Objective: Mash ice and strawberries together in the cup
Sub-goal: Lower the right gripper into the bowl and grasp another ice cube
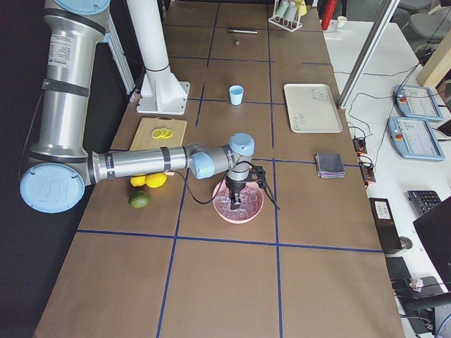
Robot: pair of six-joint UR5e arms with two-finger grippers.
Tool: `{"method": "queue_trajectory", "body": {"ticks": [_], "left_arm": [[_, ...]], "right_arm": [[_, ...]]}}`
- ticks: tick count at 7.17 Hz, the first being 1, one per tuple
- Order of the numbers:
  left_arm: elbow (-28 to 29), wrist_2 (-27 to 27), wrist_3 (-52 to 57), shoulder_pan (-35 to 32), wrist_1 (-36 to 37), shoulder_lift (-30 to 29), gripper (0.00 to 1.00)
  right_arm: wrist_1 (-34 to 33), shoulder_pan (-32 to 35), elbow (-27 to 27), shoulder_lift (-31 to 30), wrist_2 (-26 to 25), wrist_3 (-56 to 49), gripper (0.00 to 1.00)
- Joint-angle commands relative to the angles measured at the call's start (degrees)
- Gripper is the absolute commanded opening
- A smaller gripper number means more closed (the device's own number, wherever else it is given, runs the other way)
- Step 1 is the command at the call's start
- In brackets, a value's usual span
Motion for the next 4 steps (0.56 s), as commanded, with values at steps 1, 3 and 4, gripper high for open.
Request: {"method": "queue_trajectory", "body": {"ticks": [1,3,4], "left_arm": [[0.0,0.0,-0.1,0.0,0.0,0.0,1.00],[-0.1,0.0,-0.1,0.0,0.0,0.0,1.00],[-0.2,0.0,-0.1,0.0,0.0,0.0,1.00]], "right_arm": [[0.0,-0.2,-0.1,0.0,0.0,0.0,0.56],[-0.1,-0.2,-0.3,-0.1,0.0,0.0,0.56],[-0.1,-0.2,-0.6,-0.1,0.0,0.0,0.56]]}}
